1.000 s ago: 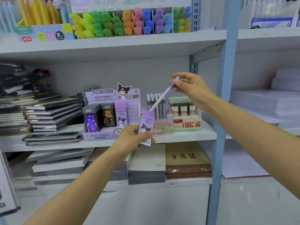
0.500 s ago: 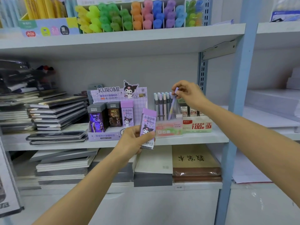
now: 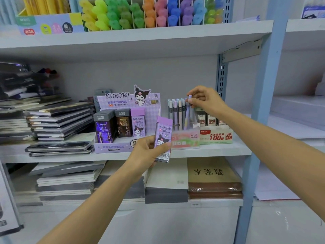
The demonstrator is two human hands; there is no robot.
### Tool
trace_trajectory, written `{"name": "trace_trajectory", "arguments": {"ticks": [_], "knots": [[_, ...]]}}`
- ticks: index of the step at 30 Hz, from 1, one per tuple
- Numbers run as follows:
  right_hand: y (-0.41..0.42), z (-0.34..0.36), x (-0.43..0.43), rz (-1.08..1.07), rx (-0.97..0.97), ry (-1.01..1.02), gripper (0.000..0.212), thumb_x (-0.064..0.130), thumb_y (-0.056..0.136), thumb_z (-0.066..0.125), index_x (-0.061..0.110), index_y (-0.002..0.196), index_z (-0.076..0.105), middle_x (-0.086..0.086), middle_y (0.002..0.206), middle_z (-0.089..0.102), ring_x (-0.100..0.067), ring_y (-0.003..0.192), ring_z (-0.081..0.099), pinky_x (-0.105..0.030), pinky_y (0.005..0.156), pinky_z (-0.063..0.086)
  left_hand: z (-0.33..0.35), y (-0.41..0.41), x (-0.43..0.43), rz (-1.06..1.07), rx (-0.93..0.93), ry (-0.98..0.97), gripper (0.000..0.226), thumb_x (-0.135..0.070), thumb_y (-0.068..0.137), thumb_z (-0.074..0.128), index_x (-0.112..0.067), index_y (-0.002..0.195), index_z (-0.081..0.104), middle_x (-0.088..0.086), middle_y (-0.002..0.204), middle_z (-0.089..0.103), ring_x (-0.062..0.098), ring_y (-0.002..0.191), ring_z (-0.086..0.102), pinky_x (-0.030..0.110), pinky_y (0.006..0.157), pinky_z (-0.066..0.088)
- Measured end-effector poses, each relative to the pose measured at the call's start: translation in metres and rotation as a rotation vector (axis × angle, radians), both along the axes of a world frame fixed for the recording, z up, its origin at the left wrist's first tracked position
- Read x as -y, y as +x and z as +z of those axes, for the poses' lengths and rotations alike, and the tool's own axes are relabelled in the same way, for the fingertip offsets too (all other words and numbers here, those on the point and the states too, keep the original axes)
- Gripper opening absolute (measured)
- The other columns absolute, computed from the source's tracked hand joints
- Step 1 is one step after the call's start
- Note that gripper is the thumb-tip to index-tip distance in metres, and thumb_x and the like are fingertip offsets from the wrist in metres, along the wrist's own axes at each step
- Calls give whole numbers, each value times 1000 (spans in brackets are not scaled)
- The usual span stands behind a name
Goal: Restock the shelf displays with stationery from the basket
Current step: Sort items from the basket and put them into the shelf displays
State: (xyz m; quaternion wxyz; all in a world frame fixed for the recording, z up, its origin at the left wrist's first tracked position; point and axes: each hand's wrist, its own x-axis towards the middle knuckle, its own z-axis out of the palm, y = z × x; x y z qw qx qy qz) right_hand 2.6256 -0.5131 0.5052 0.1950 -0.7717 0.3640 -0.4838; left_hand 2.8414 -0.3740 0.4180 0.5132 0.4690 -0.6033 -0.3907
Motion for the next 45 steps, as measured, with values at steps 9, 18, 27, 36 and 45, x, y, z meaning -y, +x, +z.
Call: {"name": "trace_trajectory", "arguments": {"ticks": [9, 18, 27, 36, 45], "knots": [[24, -6, -2, -258, -175, -152, 21, 16, 88, 69, 11, 108, 71, 10, 83, 59, 0, 74, 53, -11, 69, 42, 1, -4, -1, -5, 24, -6, 17, -25, 89, 68, -15, 102, 71, 0, 77, 69, 1, 48, 47, 14, 45, 33], [40, -14, -74, 286, -188, 189, 36, 30, 91, 64, 14, 124, 62, 2, 102, 72, -6, 85, 68, -16, 66, 51, 3, -7, -11, 7, 39, -56, 7, -27, 87, 70, -24, 93, 71, -3, 73, 68, 3, 53, 51, 14, 46, 37], [62, 6, -62, 124, 232, 38, 27, 9, 91, 64, 5, 118, 64, -10, 103, 71, -18, 87, 68, -27, 75, 59, -10, 47, -17, 467, 547, -331, 17, -27, 90, 66, -22, 105, 64, -5, 101, 65, 13, 89, 60, 33, 79, 49], [135, -8, -48, 11, -14, -133, 36, 12, 85, 72, 7, 120, 67, -7, 118, 68, -15, 107, 64, -32, 100, 49, -46, 86, -8, 512, 1229, -370, 78, -37, 93, 55, -26, 155, 8, -4, 161, 16, 15, 149, 7, 41, 120, 0], [135, -6, -40, 20, -205, -119, 37, 14, 85, 72, 7, 120, 66, -7, 114, 70, -13, 100, 67, -29, 98, 51, -53, 89, -6, 506, 1180, -441, 82, -31, 89, 59, -27, 154, 10, -5, 155, 25, 17, 147, 14, 44, 121, 7]]}}
